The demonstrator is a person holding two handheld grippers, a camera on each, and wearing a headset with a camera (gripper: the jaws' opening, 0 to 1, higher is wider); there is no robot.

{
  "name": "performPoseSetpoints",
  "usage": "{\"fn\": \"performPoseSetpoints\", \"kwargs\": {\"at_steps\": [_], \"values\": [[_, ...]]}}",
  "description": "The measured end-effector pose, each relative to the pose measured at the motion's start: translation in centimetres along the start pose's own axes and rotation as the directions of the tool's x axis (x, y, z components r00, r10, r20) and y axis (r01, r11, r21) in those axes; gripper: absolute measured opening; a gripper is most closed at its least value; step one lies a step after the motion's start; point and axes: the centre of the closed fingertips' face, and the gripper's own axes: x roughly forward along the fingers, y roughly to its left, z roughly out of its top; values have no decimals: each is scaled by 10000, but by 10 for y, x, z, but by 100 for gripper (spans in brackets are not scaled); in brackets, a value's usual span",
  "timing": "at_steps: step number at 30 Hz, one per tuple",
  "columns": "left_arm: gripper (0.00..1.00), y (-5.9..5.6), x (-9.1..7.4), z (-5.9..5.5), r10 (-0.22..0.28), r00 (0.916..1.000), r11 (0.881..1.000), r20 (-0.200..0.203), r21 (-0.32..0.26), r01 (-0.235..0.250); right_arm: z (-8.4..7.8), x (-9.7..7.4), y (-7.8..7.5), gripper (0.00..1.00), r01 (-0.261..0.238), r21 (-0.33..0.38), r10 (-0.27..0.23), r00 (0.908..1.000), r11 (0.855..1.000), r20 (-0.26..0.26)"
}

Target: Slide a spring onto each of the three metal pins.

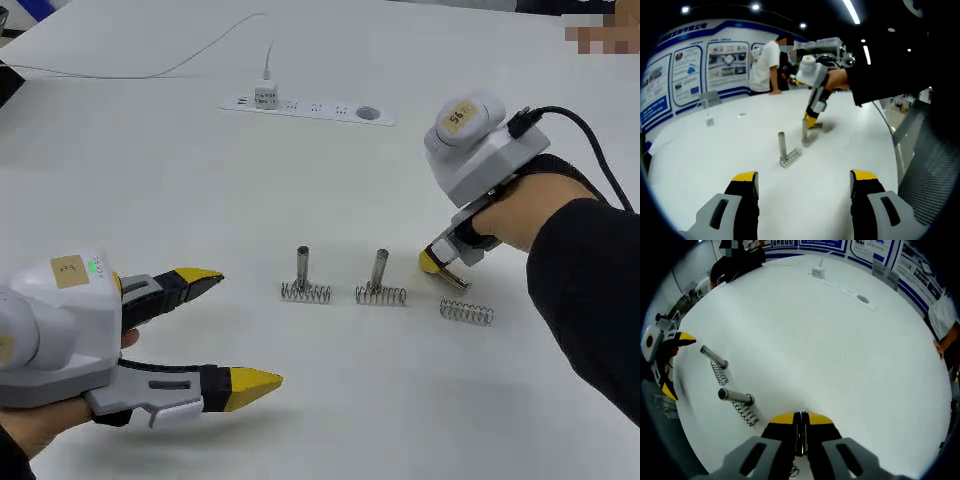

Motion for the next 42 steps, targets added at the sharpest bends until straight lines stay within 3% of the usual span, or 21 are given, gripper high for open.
{"fn": "performPoseSetpoints", "kwargs": {"at_steps": [3, 7, 23, 42], "values": [[76, 0, 0, 3, 10, 10000, 10000, 46, 19, -10, 0, -1, -1, 9, -132, 195, 125, 9993, 9997, 350], [75, 0, -1, 6, -10, 10000, 10000, 79, 99, 9, 1, -7, -4, 9, 90, 309, -110, 9978, 9995, 650], [75, 1, -1, 8, -22, 10000, 9998, 63, 185, 21, 3, -35, 2, 9, 11, 514, -87, 9889, 9987, 1486], [74, -2, 0, 16, -93, 9999, 9992, 77, 380, 90, -5, -52, 1, 9, 52, 527, -179, 9699, 9986, 2428]]}}
